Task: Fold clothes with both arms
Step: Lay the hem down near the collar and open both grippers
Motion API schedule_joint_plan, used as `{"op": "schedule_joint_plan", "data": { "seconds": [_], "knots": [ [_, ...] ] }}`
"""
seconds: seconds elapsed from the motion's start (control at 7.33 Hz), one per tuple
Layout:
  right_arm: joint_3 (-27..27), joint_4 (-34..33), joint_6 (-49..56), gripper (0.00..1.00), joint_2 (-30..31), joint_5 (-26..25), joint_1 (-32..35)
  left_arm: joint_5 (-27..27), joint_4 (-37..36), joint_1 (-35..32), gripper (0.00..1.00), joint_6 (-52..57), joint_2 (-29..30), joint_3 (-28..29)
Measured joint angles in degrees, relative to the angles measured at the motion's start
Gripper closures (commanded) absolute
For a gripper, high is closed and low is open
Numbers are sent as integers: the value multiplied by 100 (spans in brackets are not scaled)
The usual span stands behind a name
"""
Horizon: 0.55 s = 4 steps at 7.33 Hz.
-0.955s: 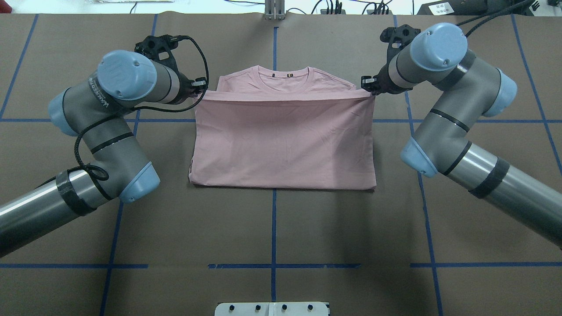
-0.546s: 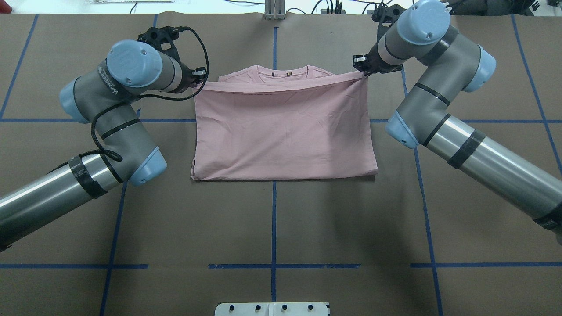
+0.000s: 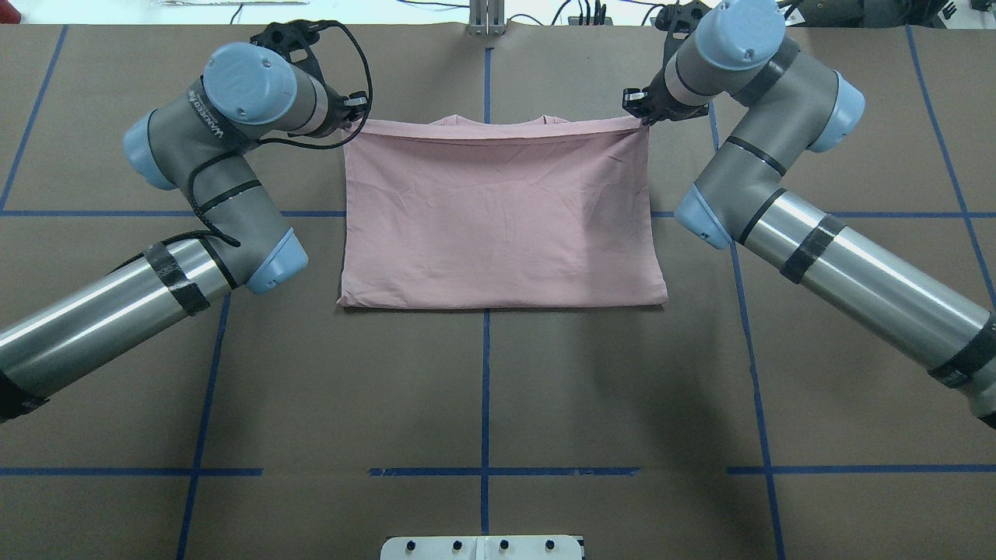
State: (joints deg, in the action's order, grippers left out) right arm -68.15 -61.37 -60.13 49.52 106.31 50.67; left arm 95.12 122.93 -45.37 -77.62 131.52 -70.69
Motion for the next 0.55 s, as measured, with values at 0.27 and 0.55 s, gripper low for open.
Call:
{"op": "schedule_joint_plan", "data": {
  "seconds": [0.27, 0.55],
  "knots": [
    [34, 18, 0, 100, -27, -4, 18, -2, 70, -5, 100, -20, 75, 131],
    [31, 20, -5, 100, -55, -5, 10, -2, 79, -2, 100, -40, 138, 139]
  ]
}}
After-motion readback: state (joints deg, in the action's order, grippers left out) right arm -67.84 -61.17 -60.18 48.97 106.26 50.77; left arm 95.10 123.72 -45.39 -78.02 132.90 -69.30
